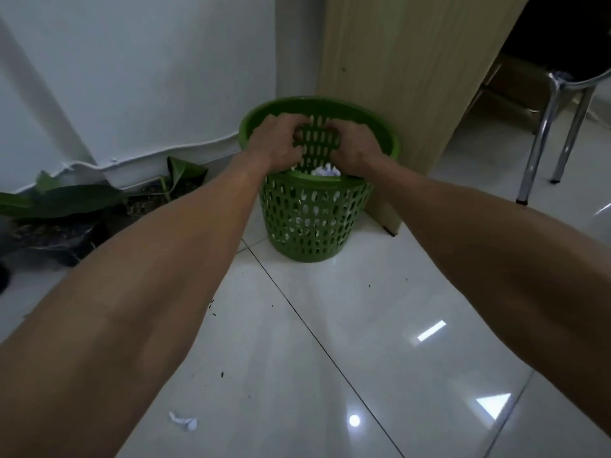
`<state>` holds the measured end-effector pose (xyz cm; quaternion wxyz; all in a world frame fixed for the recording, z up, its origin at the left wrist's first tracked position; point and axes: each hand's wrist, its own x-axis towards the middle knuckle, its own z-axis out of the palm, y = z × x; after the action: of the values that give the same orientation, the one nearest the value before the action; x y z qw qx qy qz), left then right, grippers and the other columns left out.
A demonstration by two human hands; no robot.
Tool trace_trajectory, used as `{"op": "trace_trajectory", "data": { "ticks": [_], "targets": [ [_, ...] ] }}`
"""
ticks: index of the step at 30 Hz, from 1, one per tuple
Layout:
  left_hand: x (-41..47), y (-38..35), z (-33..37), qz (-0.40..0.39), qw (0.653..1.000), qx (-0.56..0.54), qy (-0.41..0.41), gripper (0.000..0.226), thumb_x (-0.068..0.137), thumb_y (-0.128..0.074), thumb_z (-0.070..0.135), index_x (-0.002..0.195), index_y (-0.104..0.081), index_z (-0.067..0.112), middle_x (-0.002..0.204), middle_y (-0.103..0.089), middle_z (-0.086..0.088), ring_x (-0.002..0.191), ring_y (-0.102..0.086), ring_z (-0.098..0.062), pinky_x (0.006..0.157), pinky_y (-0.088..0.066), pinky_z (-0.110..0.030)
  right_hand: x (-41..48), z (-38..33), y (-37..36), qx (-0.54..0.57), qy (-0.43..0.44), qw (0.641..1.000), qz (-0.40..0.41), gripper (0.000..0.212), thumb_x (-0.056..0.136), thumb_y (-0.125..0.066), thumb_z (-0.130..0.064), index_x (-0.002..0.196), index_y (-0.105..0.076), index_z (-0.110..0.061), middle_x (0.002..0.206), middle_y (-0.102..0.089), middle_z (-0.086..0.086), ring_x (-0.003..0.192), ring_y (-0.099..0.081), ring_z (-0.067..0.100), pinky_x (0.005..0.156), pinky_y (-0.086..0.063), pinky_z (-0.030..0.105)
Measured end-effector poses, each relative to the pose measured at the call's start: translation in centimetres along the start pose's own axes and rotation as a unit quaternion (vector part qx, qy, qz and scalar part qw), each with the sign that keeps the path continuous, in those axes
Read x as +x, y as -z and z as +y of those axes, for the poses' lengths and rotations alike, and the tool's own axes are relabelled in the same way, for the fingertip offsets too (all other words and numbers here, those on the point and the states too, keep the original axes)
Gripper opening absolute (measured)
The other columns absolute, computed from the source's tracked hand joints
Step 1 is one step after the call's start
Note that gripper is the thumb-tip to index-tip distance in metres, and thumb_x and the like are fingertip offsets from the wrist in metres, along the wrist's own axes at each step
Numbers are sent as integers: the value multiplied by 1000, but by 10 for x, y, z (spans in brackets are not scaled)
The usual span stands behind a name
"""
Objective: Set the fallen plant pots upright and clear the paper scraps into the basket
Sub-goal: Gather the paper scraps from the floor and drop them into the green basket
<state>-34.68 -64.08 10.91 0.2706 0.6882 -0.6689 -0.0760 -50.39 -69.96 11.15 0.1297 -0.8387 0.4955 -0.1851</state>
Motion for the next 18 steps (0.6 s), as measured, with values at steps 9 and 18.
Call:
{"op": "trace_trajectory", "data": {
  "ticks": [9,18],
  "targets": [
    [-45,31,-55,108,994,33,11,44,98,-50,28,140,-55,15,135,-61,-13,124,-55,-31,105,-43,-44,-8,-67,-16,31,84,975,205,41,89,-52,-9,130,-56,-13,125,-62,9,117,-54,24,89,-40,27],
    [-223,58,-178,139,970,61,191,40,96,-58,19,136,-58,11,135,-59,-17,125,-53,-35,106,-44,-48,-69,-181,-134,-8,292,956,37,39,86,-51,-3,124,-59,-9,118,-61,14,108,-53,30,85,-51,44]
  ]
}}
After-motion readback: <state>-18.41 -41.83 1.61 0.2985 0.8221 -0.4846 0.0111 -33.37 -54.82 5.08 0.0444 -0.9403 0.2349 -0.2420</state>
